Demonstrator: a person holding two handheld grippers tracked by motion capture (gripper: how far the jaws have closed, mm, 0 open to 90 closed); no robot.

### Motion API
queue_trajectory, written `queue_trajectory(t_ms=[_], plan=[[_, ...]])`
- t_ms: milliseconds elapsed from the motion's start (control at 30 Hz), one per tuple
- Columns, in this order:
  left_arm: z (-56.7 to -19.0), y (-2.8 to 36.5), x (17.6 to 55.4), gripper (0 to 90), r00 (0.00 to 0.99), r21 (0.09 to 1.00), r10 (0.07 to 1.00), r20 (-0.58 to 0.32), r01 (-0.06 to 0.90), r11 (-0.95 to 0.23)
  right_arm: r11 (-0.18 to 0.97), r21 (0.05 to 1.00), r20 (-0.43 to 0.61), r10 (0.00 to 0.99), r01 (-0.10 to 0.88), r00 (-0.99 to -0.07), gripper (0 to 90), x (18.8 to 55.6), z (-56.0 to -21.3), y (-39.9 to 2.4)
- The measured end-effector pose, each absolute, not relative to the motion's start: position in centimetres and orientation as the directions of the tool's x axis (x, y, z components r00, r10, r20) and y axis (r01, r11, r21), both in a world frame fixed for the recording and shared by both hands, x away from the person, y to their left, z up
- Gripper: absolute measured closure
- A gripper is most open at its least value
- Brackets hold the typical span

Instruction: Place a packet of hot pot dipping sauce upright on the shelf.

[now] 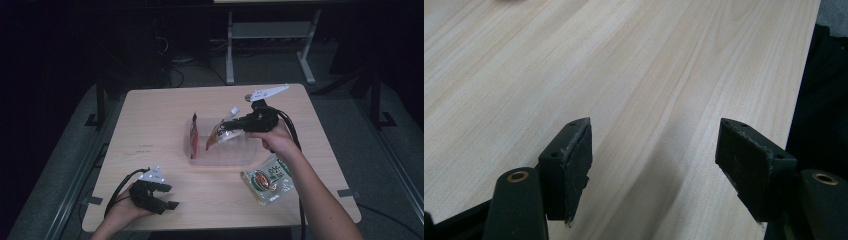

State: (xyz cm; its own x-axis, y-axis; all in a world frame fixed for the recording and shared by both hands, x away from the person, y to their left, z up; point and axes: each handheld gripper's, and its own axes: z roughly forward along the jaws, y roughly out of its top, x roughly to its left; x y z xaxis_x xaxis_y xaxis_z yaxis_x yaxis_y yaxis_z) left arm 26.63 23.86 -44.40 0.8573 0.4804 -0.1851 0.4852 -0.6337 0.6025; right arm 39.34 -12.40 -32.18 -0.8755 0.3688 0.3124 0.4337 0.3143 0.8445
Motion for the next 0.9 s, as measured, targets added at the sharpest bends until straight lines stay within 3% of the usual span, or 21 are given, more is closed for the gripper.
queue_trajectory(t_ms=[900], plan=[[-44.6, 23.8, 26.6, 30.7, 0.853, 0.592, 0.481, -0.204, 0.499, -0.633, 0.409, 0.789, 0.292, 0.407, 0.459, -0.865, 89.4, 40.9, -34.2, -10.3]])
